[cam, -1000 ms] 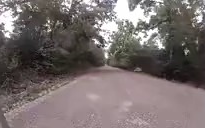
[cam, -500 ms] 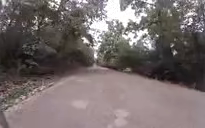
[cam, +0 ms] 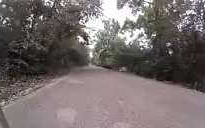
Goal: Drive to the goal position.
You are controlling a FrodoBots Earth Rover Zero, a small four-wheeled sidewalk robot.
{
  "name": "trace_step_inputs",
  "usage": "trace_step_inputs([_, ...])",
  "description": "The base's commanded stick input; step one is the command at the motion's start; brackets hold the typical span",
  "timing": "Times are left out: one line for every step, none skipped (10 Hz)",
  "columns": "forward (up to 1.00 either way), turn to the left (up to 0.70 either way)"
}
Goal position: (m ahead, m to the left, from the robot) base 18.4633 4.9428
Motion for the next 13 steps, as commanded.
trace_step_inputs([0.70,0.00])
trace_step_inputs([0.70,0.00])
trace_step_inputs([0.70,0.00])
trace_step_inputs([0.70,0.00])
trace_step_inputs([0.70,0.00])
trace_step_inputs([0.70,0.00])
trace_step_inputs([0.70,0.00])
trace_step_inputs([0.70,0.00])
trace_step_inputs([0.70,0.00])
trace_step_inputs([0.70,0.00])
trace_step_inputs([0.70,0.00])
trace_step_inputs([0.70,0.00])
trace_step_inputs([0.70,0.00])
